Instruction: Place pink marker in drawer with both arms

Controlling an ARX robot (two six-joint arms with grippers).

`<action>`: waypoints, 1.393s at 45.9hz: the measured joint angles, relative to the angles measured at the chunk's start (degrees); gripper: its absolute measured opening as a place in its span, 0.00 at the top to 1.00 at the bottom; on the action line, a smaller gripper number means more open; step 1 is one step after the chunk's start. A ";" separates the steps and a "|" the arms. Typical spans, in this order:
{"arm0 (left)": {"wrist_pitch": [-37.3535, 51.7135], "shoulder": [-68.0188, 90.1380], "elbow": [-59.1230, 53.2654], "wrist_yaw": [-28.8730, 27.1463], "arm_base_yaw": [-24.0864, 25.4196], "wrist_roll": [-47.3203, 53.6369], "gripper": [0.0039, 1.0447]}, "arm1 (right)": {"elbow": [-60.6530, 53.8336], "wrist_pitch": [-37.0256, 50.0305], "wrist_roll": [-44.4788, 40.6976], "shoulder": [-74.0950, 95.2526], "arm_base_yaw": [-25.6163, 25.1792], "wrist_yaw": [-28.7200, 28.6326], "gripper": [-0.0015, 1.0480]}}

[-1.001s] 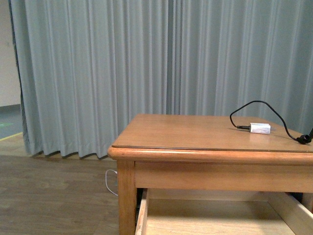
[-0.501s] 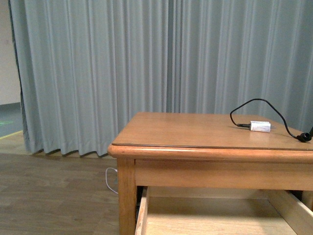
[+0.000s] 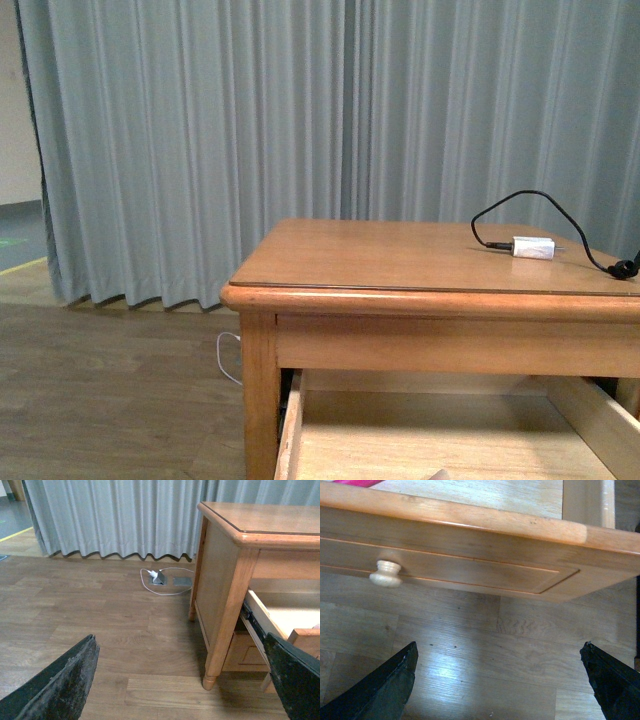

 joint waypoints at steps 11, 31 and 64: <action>0.00 0.00 -0.02 0.00 0.00 0.00 0.06 | 4.31 14.43 -0.33 16.70 -2.16 0.02 0.08; -0.02 0.00 -0.02 0.00 0.00 0.00 0.06 | 10.67 61.00 -2.36 44.81 -5.44 -2.62 0.08; -0.02 0.00 -0.02 0.02 0.00 0.00 0.06 | 20.35 59.82 3.39 50.58 -6.16 -8.04 0.08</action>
